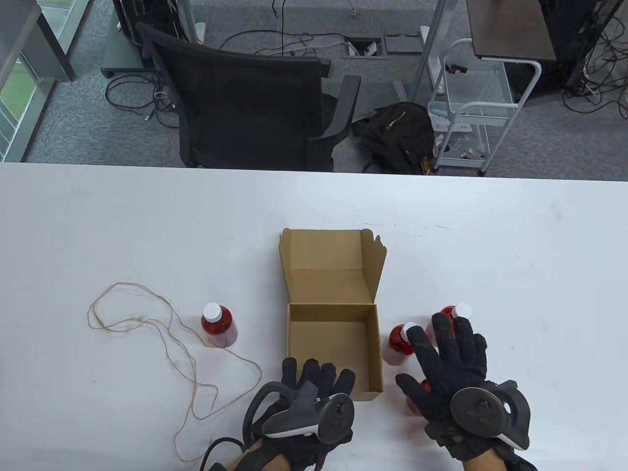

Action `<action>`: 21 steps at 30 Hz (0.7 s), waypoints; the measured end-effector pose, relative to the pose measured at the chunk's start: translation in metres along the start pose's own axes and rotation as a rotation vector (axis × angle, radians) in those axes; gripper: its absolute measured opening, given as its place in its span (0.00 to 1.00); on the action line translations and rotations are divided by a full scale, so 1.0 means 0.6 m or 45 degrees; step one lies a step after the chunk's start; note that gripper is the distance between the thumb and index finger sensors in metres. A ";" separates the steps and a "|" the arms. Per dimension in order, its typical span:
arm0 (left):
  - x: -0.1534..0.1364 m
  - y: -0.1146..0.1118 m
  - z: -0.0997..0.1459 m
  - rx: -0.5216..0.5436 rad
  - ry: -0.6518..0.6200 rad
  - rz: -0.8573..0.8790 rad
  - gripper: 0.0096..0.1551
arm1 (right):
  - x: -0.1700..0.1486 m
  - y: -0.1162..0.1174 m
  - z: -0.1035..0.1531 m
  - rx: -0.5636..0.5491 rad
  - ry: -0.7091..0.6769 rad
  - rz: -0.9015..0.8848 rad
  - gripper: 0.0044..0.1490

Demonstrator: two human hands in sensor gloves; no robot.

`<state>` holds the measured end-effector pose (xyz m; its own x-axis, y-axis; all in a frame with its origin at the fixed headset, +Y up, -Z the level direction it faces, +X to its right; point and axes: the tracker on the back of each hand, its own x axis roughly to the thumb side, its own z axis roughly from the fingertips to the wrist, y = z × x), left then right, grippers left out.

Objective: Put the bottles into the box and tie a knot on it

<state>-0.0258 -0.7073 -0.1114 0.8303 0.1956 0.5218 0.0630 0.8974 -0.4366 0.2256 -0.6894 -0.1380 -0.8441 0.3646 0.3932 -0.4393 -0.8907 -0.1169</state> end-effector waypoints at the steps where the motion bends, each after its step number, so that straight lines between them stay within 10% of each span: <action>1: 0.000 0.009 0.006 0.039 -0.016 0.022 0.61 | 0.000 0.000 0.000 -0.003 0.000 -0.002 0.52; 11: -0.115 0.112 0.092 1.071 0.226 0.273 0.65 | -0.001 -0.001 0.000 -0.008 -0.004 -0.010 0.52; 21: -0.333 0.049 0.093 1.065 0.726 0.751 0.70 | -0.001 -0.001 0.000 -0.008 -0.002 -0.014 0.52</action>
<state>-0.2207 -0.6981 -0.1874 0.7509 0.6533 -0.0972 -0.6222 0.7490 0.2279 0.2263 -0.6889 -0.1381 -0.8386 0.3744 0.3957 -0.4508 -0.8848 -0.1182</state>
